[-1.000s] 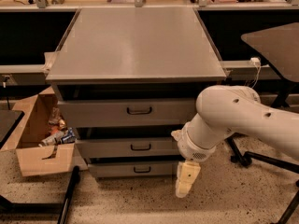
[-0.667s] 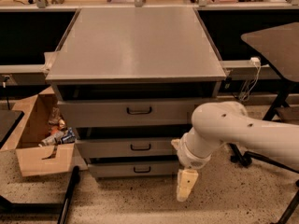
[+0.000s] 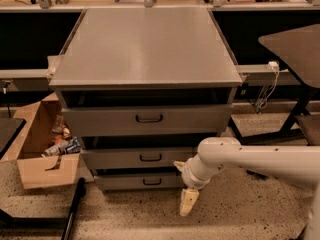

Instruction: Open bottom drawer

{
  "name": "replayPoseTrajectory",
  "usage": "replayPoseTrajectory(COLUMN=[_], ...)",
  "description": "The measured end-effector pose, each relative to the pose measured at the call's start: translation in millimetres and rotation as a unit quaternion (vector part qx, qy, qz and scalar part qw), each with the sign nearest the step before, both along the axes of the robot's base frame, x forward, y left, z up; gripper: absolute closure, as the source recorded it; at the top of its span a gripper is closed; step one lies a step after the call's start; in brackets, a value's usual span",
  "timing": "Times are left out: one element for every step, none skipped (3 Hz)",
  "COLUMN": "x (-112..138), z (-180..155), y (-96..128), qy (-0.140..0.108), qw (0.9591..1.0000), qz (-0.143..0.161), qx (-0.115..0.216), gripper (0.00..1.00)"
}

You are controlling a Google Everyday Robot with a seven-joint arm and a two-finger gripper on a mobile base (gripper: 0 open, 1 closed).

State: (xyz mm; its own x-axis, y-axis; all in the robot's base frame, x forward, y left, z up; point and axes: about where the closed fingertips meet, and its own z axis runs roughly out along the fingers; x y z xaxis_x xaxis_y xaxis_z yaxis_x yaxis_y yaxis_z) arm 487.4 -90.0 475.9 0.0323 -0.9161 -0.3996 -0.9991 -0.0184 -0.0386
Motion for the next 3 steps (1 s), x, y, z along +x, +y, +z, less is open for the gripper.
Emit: replayPoseTrajectory(x=[21.0,31.9,44.7], z=[-64.1,-123.5,-180.9], y=[12.7,23.7,29.9], qy=[0.013,0.041,0.076], qw=[0.9994,0.9975,0.9936], qz=[0.008,0.005,-0.013], qx=[0.03,0.057,0.083], gripper=[0.0,0.0,0.0])
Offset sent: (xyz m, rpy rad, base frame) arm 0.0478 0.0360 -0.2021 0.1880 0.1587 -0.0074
